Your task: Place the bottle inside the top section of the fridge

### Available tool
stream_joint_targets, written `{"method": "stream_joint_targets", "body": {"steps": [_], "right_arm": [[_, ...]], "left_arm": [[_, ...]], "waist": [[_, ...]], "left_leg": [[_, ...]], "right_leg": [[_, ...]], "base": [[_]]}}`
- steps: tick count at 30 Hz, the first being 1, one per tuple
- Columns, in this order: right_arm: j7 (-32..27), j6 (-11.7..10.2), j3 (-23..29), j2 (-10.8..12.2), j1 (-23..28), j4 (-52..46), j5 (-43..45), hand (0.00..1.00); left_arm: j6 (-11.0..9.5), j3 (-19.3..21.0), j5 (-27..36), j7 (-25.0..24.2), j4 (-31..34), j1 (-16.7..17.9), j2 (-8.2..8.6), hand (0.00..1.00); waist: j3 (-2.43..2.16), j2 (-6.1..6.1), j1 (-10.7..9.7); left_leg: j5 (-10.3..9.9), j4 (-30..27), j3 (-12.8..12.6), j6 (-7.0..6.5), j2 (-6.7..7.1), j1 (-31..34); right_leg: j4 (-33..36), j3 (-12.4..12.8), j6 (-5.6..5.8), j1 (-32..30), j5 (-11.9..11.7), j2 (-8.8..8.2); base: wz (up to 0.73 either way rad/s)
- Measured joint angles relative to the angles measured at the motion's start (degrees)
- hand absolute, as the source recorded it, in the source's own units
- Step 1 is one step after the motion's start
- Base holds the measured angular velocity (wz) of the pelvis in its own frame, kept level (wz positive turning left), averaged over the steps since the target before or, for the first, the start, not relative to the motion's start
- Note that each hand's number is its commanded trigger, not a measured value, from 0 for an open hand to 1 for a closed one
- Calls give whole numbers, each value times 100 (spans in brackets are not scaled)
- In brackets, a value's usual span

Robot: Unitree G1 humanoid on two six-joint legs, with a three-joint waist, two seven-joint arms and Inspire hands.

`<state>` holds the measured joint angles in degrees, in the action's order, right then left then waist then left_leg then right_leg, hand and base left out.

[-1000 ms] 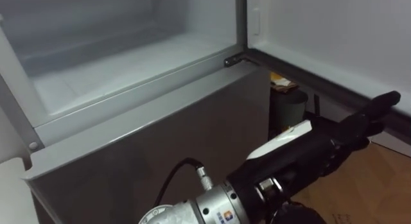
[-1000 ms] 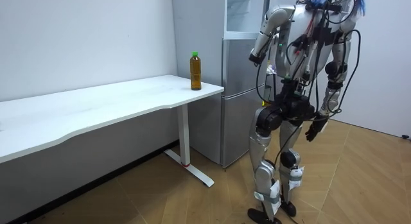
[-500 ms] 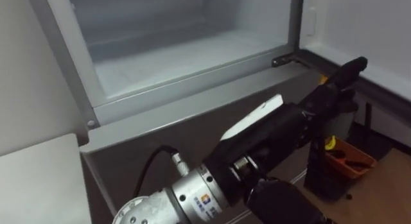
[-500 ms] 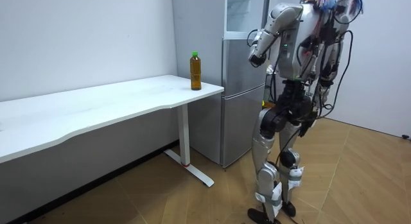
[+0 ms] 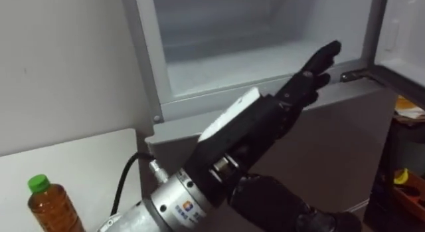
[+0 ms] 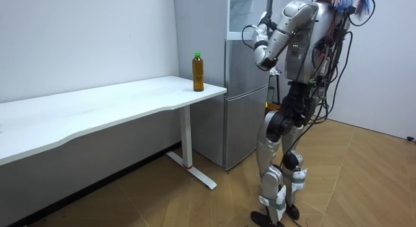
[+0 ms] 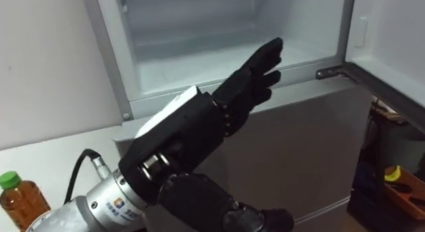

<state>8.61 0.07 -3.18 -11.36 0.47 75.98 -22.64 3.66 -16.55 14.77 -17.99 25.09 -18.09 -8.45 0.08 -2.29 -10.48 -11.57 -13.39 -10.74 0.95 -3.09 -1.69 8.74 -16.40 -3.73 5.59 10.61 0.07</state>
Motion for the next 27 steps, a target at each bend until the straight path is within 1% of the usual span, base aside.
{"method": "stream_joint_targets", "body": {"steps": [1,2,3,5,7,10,12,16,17,18,20,21,23,24,26,27], "right_arm": [[-45,0,0,18,0,0,43,0],[-57,0,-1,26,1,0,48,0],[-99,-1,-1,36,12,1,71,0],[-177,-2,0,36,14,2,148,0],[-228,-28,0,43,12,1,287,0],[-269,-77,8,44,16,2,467,0],[-301,-121,-2,73,12,0,543,0],[-363,-127,8,106,73,-12,548,0],[-373,-127,10,111,90,-18,545,0],[-397,-127,12,120,96,-28,548,0],[-420,-139,45,144,98,-53,612,0],[-429,-145,64,170,101,-64,655,0],[-445,-158,67,194,121,-83,666,0],[-468,-181,68,198,142,-82,658,0],[-472,-201,70,198,157,-73,619,0],[-470,-210,78,198,185,-66,621,0]], "left_arm": [[1,85,29,30,38,184,-5,0],[2,128,29,42,63,262,-1,0],[2,203,29,54,77,339,-13,0],[1,335,29,163,94,422,-5,0],[0,471,27,285,98,449,-1,0],[-10,561,14,387,183,458,5,0],[-24,640,4,386,308,509,2,0],[-67,1028,0,421,432,556,4,0],[-71,1064,0,446,449,556,6,0],[-86,1147,0,489,481,557,7,0],[-190,1282,0,544,482,615,7,0],[-246,1351,1,603,482,722,7,0],[-249,1453,-20,641,482,859,6,0],[-254,1563,-69,673,493,960,-3,0],[-267,1782,-93,854,499,1085,-3,0],[-285,1936,-102,1001,500,1156,2,0]], "waist": [[-8,4,32],[-11,4,64],[-13,6,145],[-14,3,167],[-27,-15,269],[-25,-14,291],[-24,-12,328],[-20,-2,443],[-18,2,456],[-18,4,470],[-17,5,480],[-17,5,484],[-20,-3,567],[-21,-4,630],[-30,-19,660],[-30,-19,730]], "left_leg": [[1,-5,21,-2,8,-1],[1,-13,31,-2,29,-1],[4,-19,70,-7,52,4],[17,-19,164,-22,84,9],[23,-21,217,-31,106,14],[65,-8,331,-70,176,7],[66,-3,362,-72,186,9],[66,-13,399,-74,199,9],[68,-15,413,-76,199,8],[70,-16,449,-81,205,6],[77,-15,464,-91,225,-5],[82,-16,464,-100,268,-9],[84,-17,464,-104,278,3],[84,-17,487,-105,285,4],[85,-20,531,-106,286,12],[86,-20,540,-107,290,8]], "right_leg": [[0,-32,6,7,3,-6],[0,-41,6,6,3,-7],[-3,-72,6,9,4,-11],[-9,-147,25,40,16,-29],[-11,-234,42,79,31,-54],[-12,-355,80,141,60,-104],[-11,-398,88,169,65,-117],[-13,-485,112,223,84,-145],[-12,-506,118,233,92,-152],[-11,-547,126,253,98,-166],[-11,-584,141,283,108,-183],[-11,-600,150,297,113,-193],[-11,-642,157,293,117,-208],[-11,-646,163,297,121,-210],[-13,-664,176,307,132,-213],[-14,-670,181,318,136,-217]], "base": [[19],[12],[12],[23],[21],[25],[13],[10],[19],[19],[14],[9],[7],[8],[11],[8]]}}
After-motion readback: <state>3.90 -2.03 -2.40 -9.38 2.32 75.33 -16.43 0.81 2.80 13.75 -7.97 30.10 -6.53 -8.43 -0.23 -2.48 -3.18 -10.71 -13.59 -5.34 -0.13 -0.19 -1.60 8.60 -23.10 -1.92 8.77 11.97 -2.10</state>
